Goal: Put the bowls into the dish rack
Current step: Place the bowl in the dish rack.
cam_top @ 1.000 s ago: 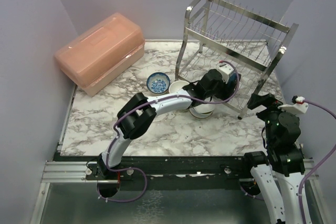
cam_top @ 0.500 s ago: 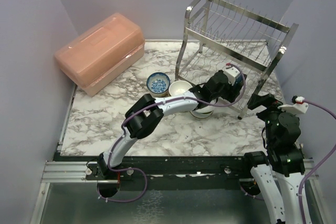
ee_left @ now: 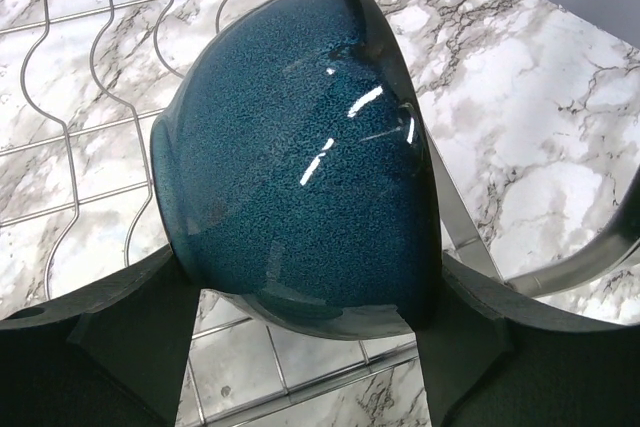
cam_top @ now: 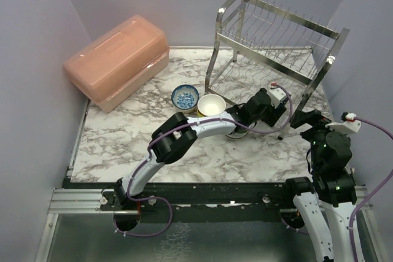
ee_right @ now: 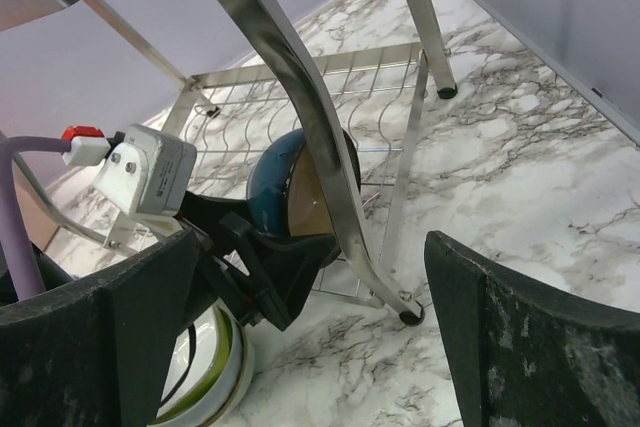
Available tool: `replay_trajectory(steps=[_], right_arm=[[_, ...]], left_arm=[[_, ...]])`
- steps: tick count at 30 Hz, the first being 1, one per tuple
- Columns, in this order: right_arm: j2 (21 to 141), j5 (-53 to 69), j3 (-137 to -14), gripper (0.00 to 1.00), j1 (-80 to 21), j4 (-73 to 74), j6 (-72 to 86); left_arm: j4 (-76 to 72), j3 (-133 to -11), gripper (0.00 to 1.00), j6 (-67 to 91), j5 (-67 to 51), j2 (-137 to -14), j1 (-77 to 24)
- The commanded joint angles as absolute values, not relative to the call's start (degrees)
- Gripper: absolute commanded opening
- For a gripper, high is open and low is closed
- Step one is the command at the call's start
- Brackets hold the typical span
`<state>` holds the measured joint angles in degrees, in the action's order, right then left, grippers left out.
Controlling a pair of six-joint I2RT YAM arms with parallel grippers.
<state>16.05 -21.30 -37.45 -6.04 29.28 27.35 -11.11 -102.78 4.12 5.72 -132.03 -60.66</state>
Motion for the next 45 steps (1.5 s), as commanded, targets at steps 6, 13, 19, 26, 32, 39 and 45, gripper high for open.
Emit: replay_trajectory(steps=[6,13,19,26,32,39,45], right_arm=[[15.5,-22.4,-38.1,1.00,-6.4,29.5,26.5],[15.5,-22.2,-38.1,1.00,-6.4,29.4,26.5],[15.5,-22.1,-38.0,1.00,-6.4,29.3,26.5],[15.5,-22.2,-38.2,1.00,-6.4,29.4,26.2],[15.6,-21.4,-38.4,1.00,-6.4,29.3,26.1],[15.9,-19.0,-37.8,1.00,-6.4,28.8,26.4],[16.2,-14.5,-36.5,1.00,-6.4,27.8,27.3]], left_arm=[[-15.9,-107.4,0.00,3.7,7.6,-133.8,-62.5],[-15.9,-108.1,0.05,4.0,7.4,-134.3,-63.1],[-15.9,-108.0,0.50,3.3,6.2,-133.6,-63.2],[-16.0,-105.5,0.85,3.8,9.1,-129.7,-63.3],[-17.8,-100.4,0.99,3.3,11.9,-124.0,-63.3],[-18.6,-90.8,0.99,1.9,14.4,-115.3,-63.3],[-18.7,-79.6,0.99,0.5,18.9,-106.5,-63.3]])
